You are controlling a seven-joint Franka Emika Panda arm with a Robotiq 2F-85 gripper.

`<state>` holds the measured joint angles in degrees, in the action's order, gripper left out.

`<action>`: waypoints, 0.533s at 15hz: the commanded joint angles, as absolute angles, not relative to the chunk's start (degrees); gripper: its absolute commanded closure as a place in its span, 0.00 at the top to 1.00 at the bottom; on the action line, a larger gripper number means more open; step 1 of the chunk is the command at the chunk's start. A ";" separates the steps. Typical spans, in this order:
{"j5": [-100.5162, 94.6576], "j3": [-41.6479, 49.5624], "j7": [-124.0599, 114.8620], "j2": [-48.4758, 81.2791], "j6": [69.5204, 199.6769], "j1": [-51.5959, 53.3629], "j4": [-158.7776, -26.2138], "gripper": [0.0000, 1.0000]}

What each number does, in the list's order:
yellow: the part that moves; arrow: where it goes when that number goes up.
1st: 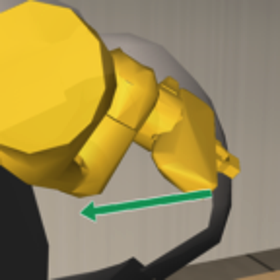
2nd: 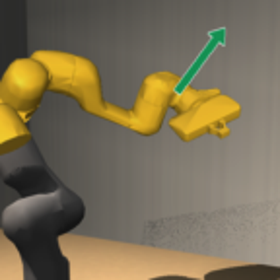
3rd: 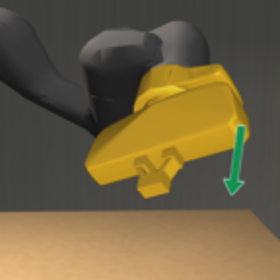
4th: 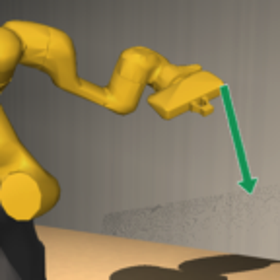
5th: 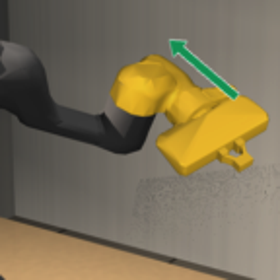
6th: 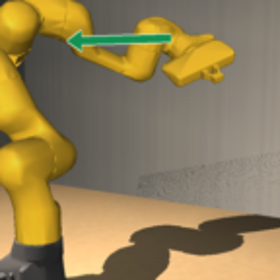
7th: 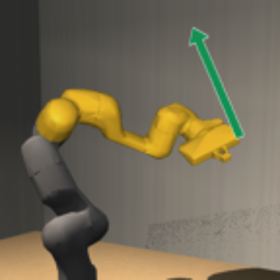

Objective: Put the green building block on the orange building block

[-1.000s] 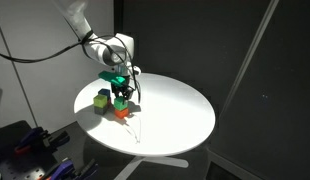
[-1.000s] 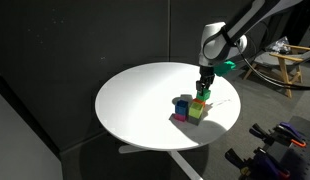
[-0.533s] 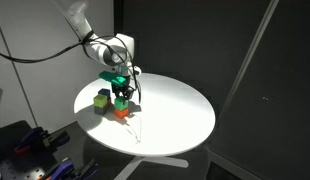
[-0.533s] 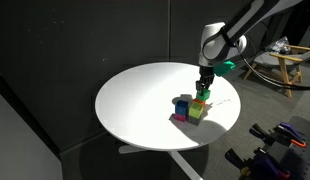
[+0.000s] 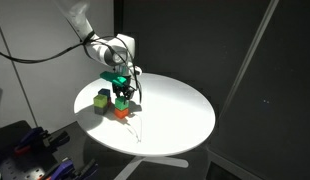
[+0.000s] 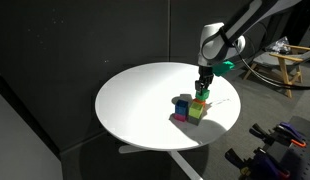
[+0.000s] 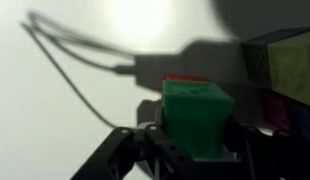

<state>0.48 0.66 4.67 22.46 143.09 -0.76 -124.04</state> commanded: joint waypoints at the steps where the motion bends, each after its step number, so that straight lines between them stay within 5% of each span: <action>1: -0.51 0.81 4.32 23.18 142.22 -0.96 -122.59 0.27; 6: -0.55 0.80 4.32 23.58 142.18 -0.93 -122.53 0.27; 7: -0.47 0.76 4.38 23.57 142.10 -0.96 -122.53 0.76; 8: -0.39 0.72 4.39 23.57 142.02 -0.99 -122.53 0.79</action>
<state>0.48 0.67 4.67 23.09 143.09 -0.76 -123.98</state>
